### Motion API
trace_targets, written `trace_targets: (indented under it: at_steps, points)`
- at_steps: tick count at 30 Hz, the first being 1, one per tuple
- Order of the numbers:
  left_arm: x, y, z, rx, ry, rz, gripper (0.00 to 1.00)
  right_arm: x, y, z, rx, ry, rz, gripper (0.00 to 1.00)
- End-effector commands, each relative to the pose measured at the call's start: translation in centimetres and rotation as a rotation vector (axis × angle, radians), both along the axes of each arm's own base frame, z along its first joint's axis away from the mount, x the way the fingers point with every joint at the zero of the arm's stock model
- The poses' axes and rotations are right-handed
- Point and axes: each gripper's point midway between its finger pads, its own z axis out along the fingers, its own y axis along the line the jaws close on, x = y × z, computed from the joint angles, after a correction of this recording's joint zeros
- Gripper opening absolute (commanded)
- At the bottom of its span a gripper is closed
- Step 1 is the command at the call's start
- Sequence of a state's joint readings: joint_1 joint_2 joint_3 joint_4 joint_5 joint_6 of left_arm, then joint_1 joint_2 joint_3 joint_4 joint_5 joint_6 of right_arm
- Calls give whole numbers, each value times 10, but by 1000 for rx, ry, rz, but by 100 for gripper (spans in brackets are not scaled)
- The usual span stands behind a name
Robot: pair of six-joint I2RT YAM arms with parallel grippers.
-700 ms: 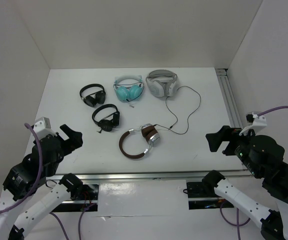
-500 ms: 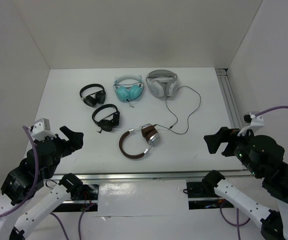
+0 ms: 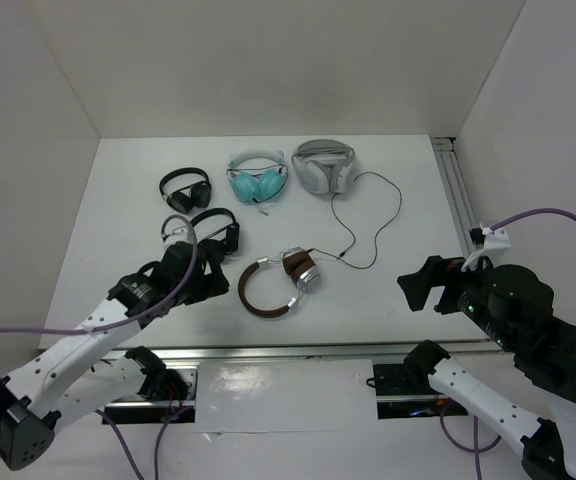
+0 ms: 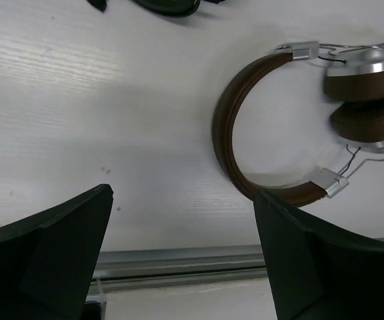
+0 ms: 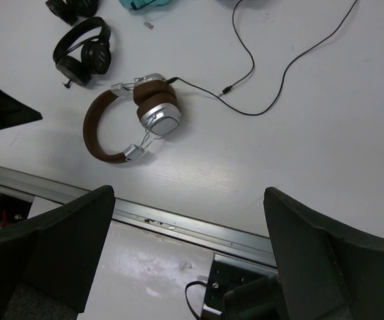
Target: Wrap the headphones
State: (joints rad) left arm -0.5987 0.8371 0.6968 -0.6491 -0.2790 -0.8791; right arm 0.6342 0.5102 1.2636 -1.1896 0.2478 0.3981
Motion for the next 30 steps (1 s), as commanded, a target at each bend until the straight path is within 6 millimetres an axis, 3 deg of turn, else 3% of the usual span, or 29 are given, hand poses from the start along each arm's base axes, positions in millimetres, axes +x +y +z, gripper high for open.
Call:
trace_targets:
  at_steps: [1,8,14,19,22,24,27,30]
  points:
    - [19,-23,3,-118,19,84,100,4,8,10,14,-30,33,100]
    - [8,-49,-51,-108,216,194,100,5,16,4,33,-34,63,100]
    - [5,-71,-79,-98,282,248,100,6,18,2,23,-28,75,100]
    - [4,-65,-102,-52,312,323,100,4,21,-2,28,-22,93,100]
    - [3,-71,-107,-23,308,314,91,3,20,0,34,-31,93,100]
    - [-4,-74,-114,15,339,313,76,3,20,0,34,-31,93,100]
    - [-6,-72,-126,49,366,328,66,2,18,1,44,-37,81,100]
    - [-9,-72,-136,76,399,329,39,2,18,1,44,-37,81,100]
